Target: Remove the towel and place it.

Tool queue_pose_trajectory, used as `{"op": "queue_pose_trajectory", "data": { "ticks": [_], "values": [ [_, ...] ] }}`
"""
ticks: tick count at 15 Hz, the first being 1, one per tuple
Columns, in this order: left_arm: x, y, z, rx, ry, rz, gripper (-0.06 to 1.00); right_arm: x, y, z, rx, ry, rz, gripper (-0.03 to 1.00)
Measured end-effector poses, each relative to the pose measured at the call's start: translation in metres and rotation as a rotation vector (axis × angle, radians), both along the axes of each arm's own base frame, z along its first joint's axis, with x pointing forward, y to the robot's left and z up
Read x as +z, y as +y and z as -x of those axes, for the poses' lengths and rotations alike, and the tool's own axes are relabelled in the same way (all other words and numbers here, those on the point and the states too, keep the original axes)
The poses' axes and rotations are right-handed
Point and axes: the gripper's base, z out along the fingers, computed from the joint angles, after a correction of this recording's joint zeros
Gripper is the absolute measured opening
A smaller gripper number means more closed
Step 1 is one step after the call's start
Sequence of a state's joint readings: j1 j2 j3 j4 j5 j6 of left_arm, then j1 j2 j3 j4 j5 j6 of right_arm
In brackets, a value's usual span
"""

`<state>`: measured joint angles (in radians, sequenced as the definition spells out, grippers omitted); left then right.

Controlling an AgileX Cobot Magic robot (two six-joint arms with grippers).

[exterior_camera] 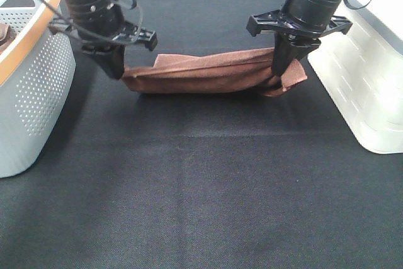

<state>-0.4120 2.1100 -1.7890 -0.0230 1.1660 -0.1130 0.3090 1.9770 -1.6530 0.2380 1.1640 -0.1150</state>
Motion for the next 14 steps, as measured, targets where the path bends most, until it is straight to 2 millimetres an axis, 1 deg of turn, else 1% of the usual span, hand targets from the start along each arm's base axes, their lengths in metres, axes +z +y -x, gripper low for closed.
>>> {"op": "queue_pose_trajectory", "data": {
  "ticks": [1,2,5,7,8,10,14],
  "values": [
    [-0.005,0.000,0.004,-0.004,0.018,-0.008,0.00,0.000,0.001,0.001,-0.003,0.007,-0.013,0.00],
    [-0.005,0.000,0.004,-0.004,0.018,-0.008,0.00,0.000,0.001,0.001,-0.003,0.007,-0.013,0.00],
    [-0.029,-0.007,0.021,-0.031,0.094,-0.039,0.00,-0.001,0.003,0.004,-0.006,0.038,-0.034,0.00],
    [-0.038,-0.011,0.029,-0.058,0.116,-0.066,0.00,-0.012,0.002,0.010,-0.008,0.088,-0.028,0.00],
    [-0.041,-0.012,0.034,-0.067,0.129,-0.079,0.00,-0.022,0.001,0.016,-0.012,0.135,-0.028,0.00],
    [-0.046,-0.009,0.041,-0.066,0.155,-0.084,0.00,-0.034,0.000,0.024,-0.019,0.190,-0.026,0.00],
    [-0.060,-0.006,0.058,-0.048,0.238,-0.067,0.00,-0.046,-0.001,0.033,-0.028,0.247,-0.029,0.00]
  ]
}}
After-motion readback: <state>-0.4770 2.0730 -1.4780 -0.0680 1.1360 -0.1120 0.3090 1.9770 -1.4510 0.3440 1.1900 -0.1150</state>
